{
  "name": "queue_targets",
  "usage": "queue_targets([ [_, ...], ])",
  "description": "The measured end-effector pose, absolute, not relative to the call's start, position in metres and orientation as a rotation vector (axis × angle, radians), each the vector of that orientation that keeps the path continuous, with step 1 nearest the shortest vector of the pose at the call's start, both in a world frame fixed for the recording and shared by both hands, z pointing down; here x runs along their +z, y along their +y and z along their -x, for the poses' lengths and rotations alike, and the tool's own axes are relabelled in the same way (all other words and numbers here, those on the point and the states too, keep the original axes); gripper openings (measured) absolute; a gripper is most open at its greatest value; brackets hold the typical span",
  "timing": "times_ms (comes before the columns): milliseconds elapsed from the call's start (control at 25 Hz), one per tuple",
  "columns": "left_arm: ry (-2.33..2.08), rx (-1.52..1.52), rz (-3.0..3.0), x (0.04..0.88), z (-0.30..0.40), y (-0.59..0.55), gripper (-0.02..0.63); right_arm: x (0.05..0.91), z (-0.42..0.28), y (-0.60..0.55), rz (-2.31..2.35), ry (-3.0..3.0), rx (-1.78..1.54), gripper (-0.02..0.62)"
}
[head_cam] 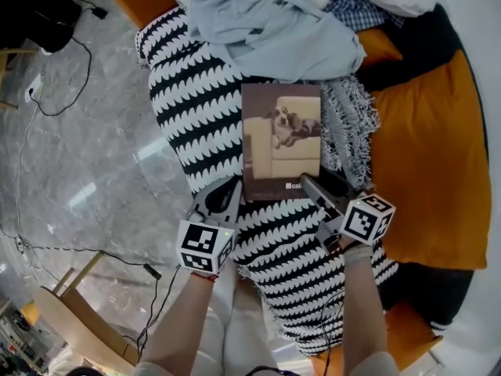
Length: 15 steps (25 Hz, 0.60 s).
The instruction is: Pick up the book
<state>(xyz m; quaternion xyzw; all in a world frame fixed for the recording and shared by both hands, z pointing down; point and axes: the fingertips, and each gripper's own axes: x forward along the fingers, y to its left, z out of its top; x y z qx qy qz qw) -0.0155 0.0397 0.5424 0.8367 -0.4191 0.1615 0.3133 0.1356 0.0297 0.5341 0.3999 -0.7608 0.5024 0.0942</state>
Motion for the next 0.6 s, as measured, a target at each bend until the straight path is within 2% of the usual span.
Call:
queue_targets([
  [120,-1.117,0.504,-2.180,0.558,0.022,0.044,0.025,0.536,-0.126,0.033,-1.163,-2.268,1.482,0.238],
  [400,-1.155,0.326,-2.171,0.552,0.027,0.043,0.025,0.541,-0.124,0.037,-1.003,-2.286,1.599,0.236],
  [600,-1.198,0.184,-2.076,0.545,0.031,0.031,0.023,0.527,-0.127,0.033,-0.843,-2.342,1.827,0.236],
])
